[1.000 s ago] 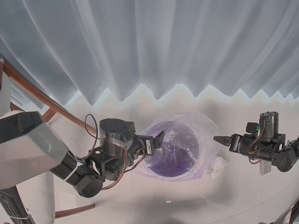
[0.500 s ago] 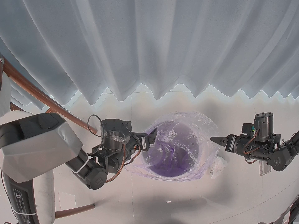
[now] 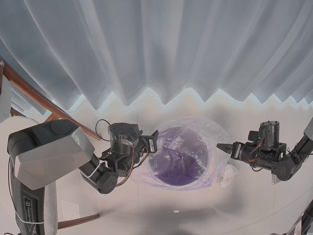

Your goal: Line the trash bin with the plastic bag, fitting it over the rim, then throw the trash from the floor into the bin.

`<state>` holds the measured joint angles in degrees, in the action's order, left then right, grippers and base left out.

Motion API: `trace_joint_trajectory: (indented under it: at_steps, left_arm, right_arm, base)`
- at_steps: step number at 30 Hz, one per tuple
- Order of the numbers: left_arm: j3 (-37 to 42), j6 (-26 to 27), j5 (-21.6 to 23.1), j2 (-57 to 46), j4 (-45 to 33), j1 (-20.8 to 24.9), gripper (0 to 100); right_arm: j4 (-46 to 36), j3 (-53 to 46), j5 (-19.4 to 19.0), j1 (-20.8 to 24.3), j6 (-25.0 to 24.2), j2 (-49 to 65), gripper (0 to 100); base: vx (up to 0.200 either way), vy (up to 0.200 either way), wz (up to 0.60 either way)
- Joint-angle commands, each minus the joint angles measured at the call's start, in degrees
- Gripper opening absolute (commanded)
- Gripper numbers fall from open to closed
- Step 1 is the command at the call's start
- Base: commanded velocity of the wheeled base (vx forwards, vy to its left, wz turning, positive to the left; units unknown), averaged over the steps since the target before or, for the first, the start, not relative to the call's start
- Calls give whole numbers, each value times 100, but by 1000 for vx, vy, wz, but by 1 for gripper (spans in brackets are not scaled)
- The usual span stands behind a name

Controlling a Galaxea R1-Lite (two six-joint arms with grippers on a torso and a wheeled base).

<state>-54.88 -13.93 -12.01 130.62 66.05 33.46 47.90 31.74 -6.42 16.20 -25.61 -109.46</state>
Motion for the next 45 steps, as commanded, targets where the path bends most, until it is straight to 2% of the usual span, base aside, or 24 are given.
trace_joint_trajectory:
  at_steps: [1, 11, 15, 17, 18, 23, 25, 35, 45]
  left_arm:
    - [-23, -4, 5, 130, 13, 73, 0]
    - [-40, -171, -3, 174, 119, 37, 0]
    - [-31, -224, -12, 157, 128, 11, 0]
    - [-49, -224, 5, 148, 268, -6, 0]
    - [-58, -224, 14, 148, 312, -15, 0]
    - [-286, -285, 76, 139, 374, -94, 0]
    - [-497, -540, 93, 148, 321, -121, 0]
    - [-682, -1542, 76, 183, -66, -173, 0]
    - [-743, -1665, 41, 499, -321, -446, 0]
  right_arm:
    - [0, -54, -8, 23, -14, -93, 100]
    - [53, 25, -17, 103, -14, -348, 100]
    - [378, 183, -8, 155, -23, -603, 100]
    - [800, 306, 168, 146, -23, -893, 100]
    - [914, 341, 229, 146, -32, -928, 0]
    - [1178, 578, 291, 120, -75, -990, 0]
    - [1178, 772, 291, 111, -146, -1042, 0]
    - [1143, 1800, 388, 94, -1130, -1649, 0]
    - [1029, 2248, 555, 94, -1464, -2185, 0]
  base:
    - [0, 0, 0]
    - [0, 0, 0]
    - [0, 0, 0]
    - [0, 0, 0]
    - [0, 0, 0]
    - [0, 0, 0]
    - [0, 0, 0]
    - [0, 0, 0]
    - [0, 0, 0]
